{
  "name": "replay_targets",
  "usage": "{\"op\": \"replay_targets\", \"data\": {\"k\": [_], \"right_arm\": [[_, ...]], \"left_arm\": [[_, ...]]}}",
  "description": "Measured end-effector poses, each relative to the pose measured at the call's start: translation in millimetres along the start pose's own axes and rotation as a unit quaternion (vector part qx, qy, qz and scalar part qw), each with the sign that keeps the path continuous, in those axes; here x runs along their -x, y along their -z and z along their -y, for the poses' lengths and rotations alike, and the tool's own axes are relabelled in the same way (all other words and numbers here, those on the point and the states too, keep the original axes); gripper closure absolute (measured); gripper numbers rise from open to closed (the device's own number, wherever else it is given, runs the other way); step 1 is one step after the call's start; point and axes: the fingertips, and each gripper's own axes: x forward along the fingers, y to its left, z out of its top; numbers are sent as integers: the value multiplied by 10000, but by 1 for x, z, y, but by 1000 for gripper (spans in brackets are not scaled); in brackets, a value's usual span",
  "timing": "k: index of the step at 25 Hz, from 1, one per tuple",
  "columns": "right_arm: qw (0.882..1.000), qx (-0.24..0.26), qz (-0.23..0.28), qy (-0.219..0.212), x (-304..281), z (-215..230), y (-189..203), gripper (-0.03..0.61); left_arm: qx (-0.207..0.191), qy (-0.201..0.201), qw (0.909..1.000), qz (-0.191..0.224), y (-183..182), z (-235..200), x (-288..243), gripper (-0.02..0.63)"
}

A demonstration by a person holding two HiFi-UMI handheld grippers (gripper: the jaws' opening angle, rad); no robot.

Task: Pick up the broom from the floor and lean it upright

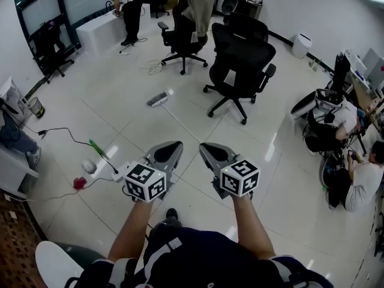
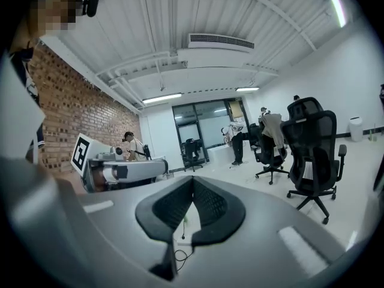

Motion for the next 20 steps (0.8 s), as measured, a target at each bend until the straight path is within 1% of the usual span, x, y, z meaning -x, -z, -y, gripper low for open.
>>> {"op": "replay_targets", "data": {"k": [4,9,14,17,20], "right_arm": [[9998,-75,-38,180,-34,12,-7,572],[9986,-207,-178,442,-62,25,0,572],[9966,-408,-353,629,-85,46,10,572],[9958,-485,-401,660,-96,65,12,572],[9947,-595,-401,742,-109,95,12,572]], "left_arm": [[0,181,9998,-32,-8,-37,-10,614],[34,434,9989,-195,-1,-72,-20,614],[185,620,9973,-350,11,-101,-40,614],[247,664,9965,-446,15,-117,-61,614],[211,733,9957,-525,17,-134,-88,614]]}}
